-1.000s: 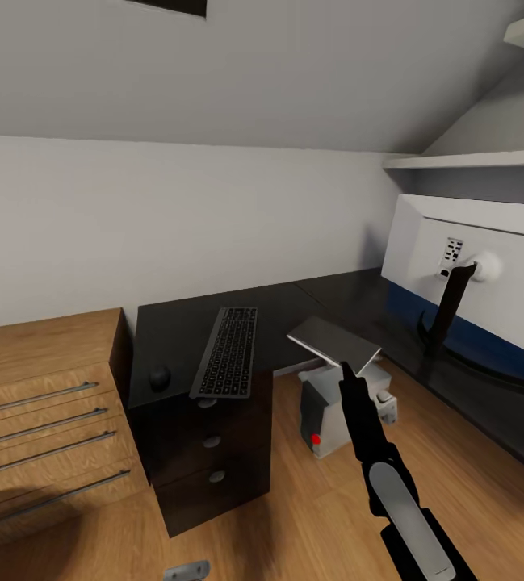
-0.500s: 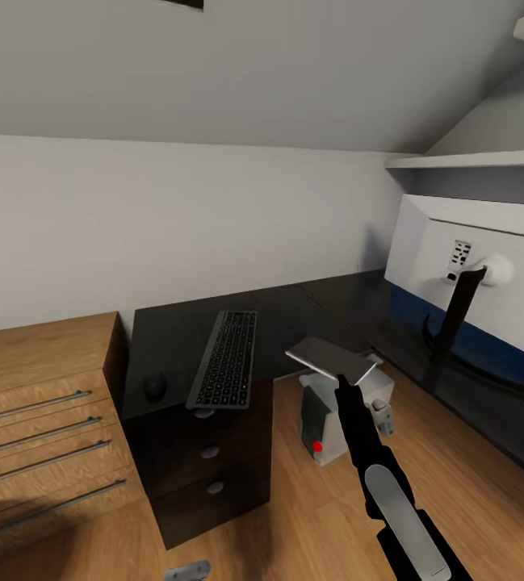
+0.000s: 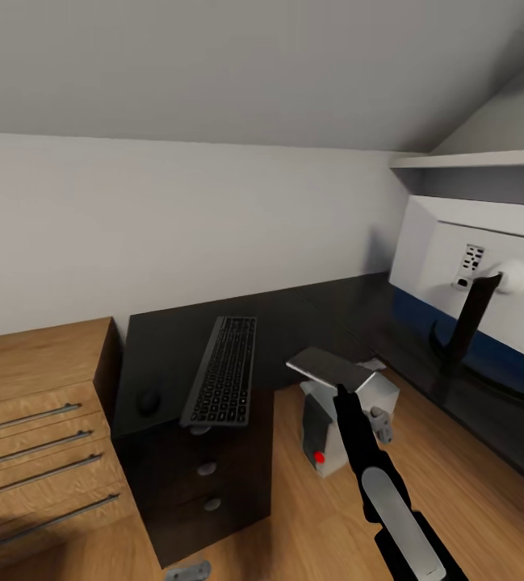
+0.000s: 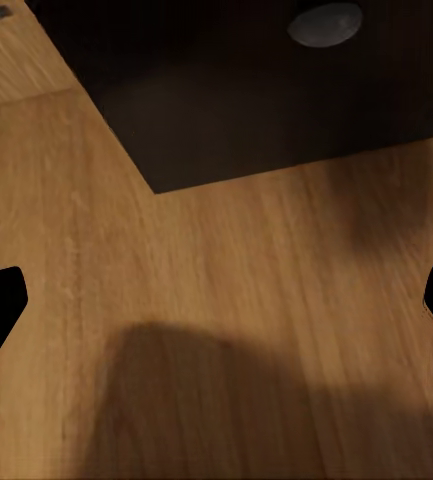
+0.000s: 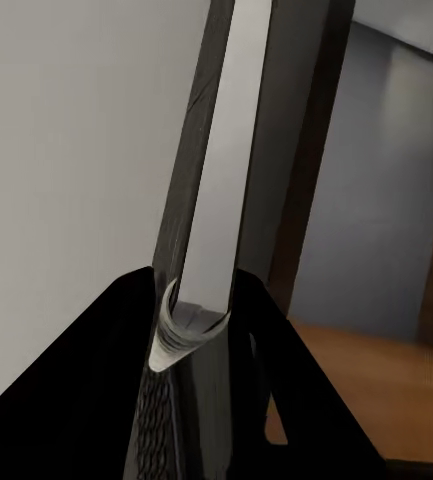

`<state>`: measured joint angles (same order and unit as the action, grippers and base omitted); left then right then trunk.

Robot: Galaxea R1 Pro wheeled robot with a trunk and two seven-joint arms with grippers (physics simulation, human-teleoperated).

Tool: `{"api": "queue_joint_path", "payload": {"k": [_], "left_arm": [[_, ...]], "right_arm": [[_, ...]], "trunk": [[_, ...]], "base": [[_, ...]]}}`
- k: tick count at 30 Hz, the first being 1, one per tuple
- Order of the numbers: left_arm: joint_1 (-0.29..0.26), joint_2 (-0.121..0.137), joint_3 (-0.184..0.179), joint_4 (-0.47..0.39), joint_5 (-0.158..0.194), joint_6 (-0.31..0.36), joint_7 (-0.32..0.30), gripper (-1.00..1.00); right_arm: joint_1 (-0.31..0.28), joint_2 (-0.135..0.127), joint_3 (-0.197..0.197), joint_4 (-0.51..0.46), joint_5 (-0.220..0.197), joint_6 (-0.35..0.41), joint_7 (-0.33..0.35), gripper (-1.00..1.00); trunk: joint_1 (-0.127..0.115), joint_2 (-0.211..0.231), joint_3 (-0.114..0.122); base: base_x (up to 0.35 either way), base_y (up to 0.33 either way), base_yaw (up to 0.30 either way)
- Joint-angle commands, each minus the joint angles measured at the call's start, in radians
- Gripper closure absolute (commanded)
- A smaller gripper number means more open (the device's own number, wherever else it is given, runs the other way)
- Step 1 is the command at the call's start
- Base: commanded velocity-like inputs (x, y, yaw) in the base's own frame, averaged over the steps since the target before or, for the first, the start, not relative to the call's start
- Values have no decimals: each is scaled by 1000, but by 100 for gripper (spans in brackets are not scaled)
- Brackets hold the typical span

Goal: In the bedroom, organize the workspace by keeping the computer under the desk, ensuring the monitor is on the desk, placing the keyboard on the desk next to the monitor, placing the mouse on the desk next to the keyboard, moving the folder from the swivel chair onto the desk next to the mouse, stacking the notebook on top of the folder with the pen on top of the notebook, and positioning the swivel chair next to the desk.

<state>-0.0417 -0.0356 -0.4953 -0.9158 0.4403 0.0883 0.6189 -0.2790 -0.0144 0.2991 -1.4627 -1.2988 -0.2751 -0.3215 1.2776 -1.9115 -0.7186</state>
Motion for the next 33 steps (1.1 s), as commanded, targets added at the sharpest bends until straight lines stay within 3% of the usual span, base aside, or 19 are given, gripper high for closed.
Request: {"api": "queue_joint_path", "payload": {"k": [1, 17, 28, 33], "left_arm": [[-1, 1, -5, -2, 3, 5, 7, -100], [-1, 1, -57, -2, 4, 4, 8, -100], [-1, 0, -65, -2, 5, 5, 8, -100], [-1, 0, -65, -2, 5, 4, 7, -100]], "right_arm": [[-2, -1, 3, 3, -6, -7, -2, 100], [-4, 1, 10, 32, -5, -7, -2, 100], [-7, 1, 12, 76, -5, -7, 8, 100], [-14, 1, 13, 143, -5, -7, 10, 100]], "trunk": [[0, 0, -1], [0, 0, -1], [0, 0, -1], [0, 0, -1]], "base": [[300, 0, 0], [162, 0, 0], [9, 0, 0], [0, 0, 0]]}}
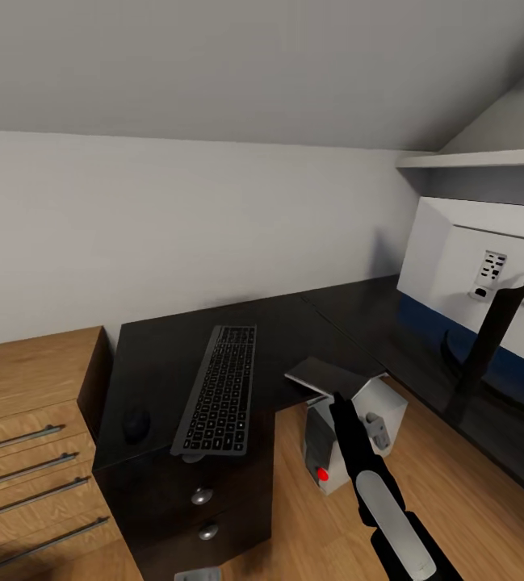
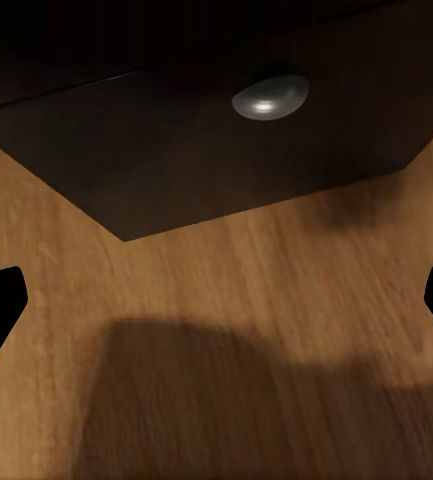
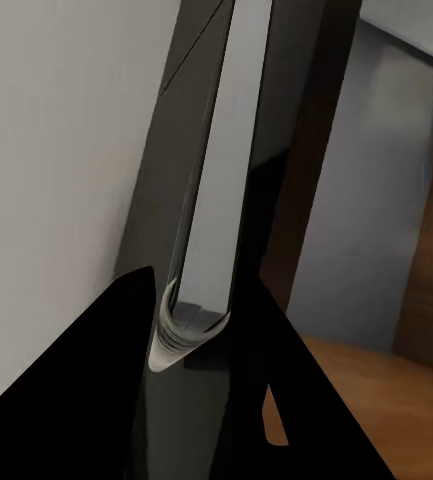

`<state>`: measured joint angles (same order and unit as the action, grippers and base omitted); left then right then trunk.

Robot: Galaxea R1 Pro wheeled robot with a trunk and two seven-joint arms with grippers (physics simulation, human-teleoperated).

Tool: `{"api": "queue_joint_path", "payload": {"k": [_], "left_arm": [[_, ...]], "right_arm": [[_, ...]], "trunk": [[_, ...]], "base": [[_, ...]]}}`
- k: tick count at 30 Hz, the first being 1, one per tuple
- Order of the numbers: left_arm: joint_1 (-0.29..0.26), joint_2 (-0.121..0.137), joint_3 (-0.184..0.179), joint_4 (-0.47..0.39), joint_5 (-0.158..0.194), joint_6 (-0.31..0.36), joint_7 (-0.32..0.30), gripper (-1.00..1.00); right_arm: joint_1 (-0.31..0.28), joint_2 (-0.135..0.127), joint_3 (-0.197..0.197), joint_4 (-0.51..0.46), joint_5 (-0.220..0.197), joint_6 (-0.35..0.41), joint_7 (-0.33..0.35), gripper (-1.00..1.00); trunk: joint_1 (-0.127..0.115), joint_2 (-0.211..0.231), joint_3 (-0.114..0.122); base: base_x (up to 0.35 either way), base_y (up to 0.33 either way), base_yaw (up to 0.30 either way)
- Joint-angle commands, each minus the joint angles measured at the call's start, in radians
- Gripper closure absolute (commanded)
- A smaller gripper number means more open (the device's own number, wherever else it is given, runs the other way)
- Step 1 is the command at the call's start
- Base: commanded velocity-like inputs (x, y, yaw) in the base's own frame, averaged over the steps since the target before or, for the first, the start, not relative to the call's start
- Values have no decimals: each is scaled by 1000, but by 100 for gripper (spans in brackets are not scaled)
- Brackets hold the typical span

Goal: In the bedroom, organize the workspace by keeping the computer under the desk, ensuring the monitor is on the desk, placing the keyboard on the desk next to the monitor, placing the mouse on the desk next to the keyboard, moving the folder from the swivel chair onto the desk next to the mouse, stacking the notebook on top of the folder with the pen on top of the notebook, and positioning the swivel chair next to the desk.

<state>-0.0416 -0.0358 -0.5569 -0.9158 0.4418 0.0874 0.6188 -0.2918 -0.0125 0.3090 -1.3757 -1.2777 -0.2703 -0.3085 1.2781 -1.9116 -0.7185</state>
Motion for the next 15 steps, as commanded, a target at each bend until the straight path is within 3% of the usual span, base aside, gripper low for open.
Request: {"api": "queue_joint_path", "payload": {"k": [1, 15], "left_arm": [[-1, 1, -3, -2, 3, 5, 7, -100], [-1, 1, -3, -2, 3, 6, 7, -100]], "right_arm": [[-1, -1, 4, 64, -26, -12, -2, 100], [-4, 0, 7, 79, -26, -13, -1, 100]], "trunk": [[0, 0, -1], [0, 0, -1]], "base": [[0, 0, 0], [38, 0, 0]]}}
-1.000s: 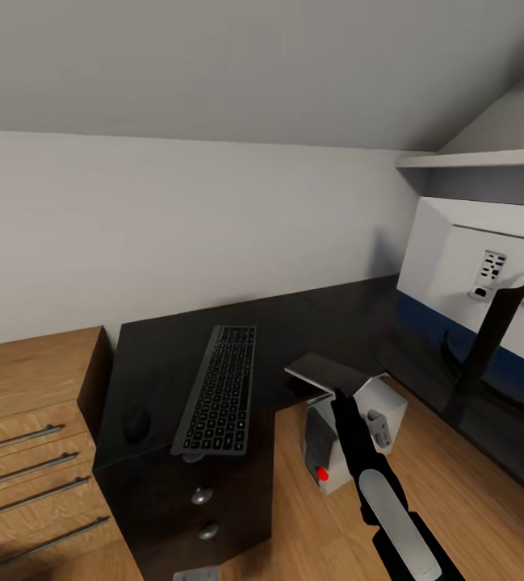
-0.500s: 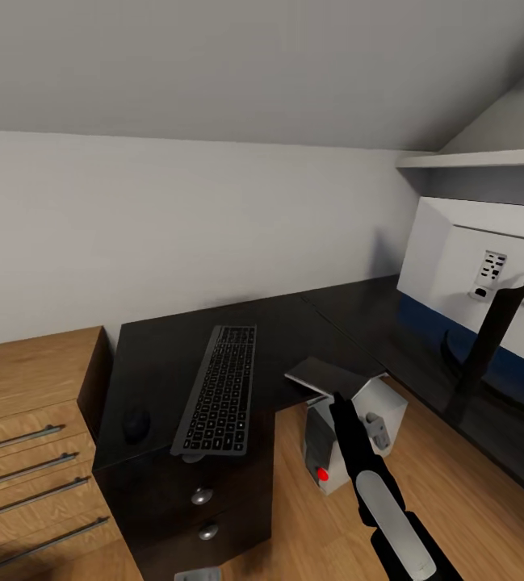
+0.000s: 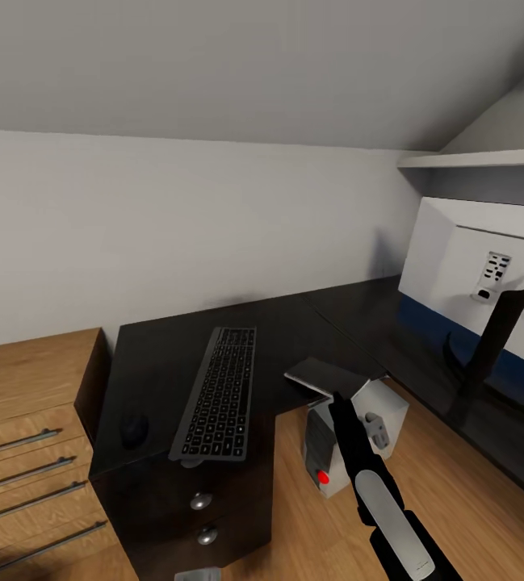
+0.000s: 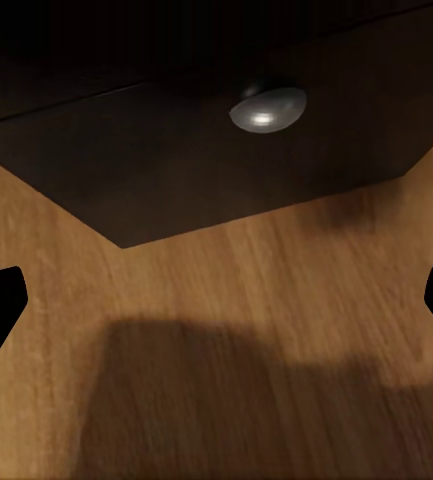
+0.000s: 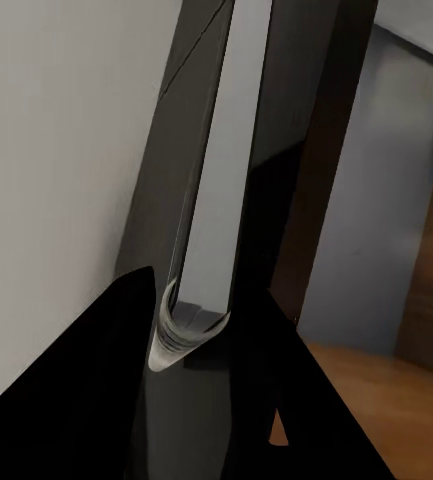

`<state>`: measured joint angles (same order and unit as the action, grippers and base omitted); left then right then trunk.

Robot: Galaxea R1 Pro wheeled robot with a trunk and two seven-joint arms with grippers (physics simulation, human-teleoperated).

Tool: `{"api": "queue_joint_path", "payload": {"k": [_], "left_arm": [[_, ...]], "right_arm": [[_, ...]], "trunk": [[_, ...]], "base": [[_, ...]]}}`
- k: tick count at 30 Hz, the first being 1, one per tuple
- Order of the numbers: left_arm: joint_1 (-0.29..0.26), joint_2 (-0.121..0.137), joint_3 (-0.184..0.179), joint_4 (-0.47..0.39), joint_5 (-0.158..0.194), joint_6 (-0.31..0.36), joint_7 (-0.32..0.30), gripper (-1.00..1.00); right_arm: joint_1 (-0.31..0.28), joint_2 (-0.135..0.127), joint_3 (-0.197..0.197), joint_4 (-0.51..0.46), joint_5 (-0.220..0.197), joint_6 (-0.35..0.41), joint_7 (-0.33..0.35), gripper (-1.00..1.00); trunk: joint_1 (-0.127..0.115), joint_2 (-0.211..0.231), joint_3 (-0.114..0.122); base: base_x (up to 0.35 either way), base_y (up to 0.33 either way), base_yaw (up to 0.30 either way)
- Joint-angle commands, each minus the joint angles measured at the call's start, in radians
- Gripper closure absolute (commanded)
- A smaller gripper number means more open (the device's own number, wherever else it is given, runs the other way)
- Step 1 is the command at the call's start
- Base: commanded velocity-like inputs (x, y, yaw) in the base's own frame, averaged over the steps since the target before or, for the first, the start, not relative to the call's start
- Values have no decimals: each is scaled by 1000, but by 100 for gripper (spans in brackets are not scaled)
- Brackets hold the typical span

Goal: In the bedroom, organize the workspace by keeping the computer under the desk, ensuring the monitor is on the desk, placing the keyboard on the desk next to the monitor, placing the mouse on the desk next to the keyboard, moving the folder from the swivel chair onto the desk next to the mouse, stacking the notebook on top of the folder with the pen on top of the notebook, and positioning the swivel chair next to the desk.

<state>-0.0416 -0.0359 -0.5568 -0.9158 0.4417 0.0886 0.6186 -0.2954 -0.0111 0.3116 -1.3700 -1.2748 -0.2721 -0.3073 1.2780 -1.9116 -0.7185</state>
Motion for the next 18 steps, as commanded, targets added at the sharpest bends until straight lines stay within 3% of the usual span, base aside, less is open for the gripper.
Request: {"api": "queue_joint_path", "payload": {"k": [1, 18], "left_arm": [[-1, 1, -3, -2, 3, 5, 7, -100], [-1, 1, -3, -2, 3, 5, 7, -100]], "right_arm": [[-1, -1, 11, 73, -28, -12, -2, 100], [-1, -3, 22, 47, -30, -12, 7, 100]], "trunk": [[0, 0, -1], [0, 0, -1]], "base": [[9, 0, 0], [1, 0, 0]]}}
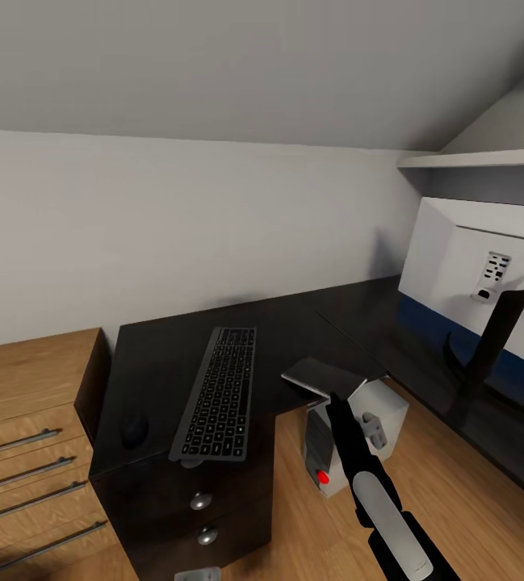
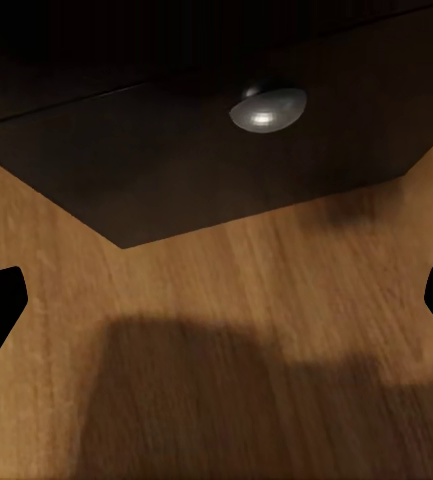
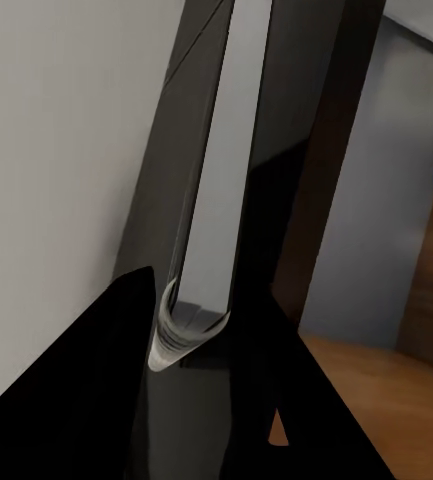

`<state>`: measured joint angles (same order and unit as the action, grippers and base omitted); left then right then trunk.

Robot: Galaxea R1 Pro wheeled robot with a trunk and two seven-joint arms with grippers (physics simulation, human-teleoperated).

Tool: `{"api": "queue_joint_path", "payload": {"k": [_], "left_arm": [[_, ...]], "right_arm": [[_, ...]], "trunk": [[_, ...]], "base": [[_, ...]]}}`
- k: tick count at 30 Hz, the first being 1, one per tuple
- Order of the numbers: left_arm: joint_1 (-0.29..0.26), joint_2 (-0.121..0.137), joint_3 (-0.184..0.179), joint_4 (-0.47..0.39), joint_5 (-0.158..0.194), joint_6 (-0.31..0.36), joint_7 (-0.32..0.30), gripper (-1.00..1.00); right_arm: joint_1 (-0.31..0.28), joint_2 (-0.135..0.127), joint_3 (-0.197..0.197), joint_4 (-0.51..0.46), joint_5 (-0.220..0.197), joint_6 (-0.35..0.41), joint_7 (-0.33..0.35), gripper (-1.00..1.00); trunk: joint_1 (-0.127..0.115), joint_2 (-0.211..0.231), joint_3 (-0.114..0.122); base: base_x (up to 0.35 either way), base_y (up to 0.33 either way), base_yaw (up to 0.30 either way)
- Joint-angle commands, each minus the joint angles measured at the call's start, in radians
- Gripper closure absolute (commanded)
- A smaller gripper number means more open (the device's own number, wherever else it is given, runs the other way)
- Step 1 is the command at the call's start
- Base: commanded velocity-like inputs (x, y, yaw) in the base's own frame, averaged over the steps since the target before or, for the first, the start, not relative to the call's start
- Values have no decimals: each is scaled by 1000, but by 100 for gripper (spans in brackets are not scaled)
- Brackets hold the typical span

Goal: In the bedroom, organize the workspace by keeping the computer under the desk, ensuring the monitor is on the desk, placing the keyboard on the desk next to the monitor, placing the mouse on the desk next to the keyboard, moving the folder from the swivel chair onto the desk next to the mouse, stacking the notebook on top of the folder with the pen on top of the notebook, and positioning the swivel chair next to the desk.

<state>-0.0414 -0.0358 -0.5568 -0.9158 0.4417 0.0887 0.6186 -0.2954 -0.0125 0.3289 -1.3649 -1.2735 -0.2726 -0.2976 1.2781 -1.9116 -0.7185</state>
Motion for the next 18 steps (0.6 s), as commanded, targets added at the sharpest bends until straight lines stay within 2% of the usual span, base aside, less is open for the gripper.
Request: {"api": "queue_joint_path", "payload": {"k": [1, 18], "left_arm": [[-1, 1, -3, -1, 3, 5, 7, -100], [-2, 1, -3, -1, 3, 5, 7, -100]], "right_arm": [[-1, -2, 4, 39, -31, -11, -2, 100], [-1, -1, 5, 28, -33, -17, 3, 100]], "trunk": [[0, 0, -1], [0, 0, -1]], "base": [[0, 0, 0], [0, 0, 0]]}}
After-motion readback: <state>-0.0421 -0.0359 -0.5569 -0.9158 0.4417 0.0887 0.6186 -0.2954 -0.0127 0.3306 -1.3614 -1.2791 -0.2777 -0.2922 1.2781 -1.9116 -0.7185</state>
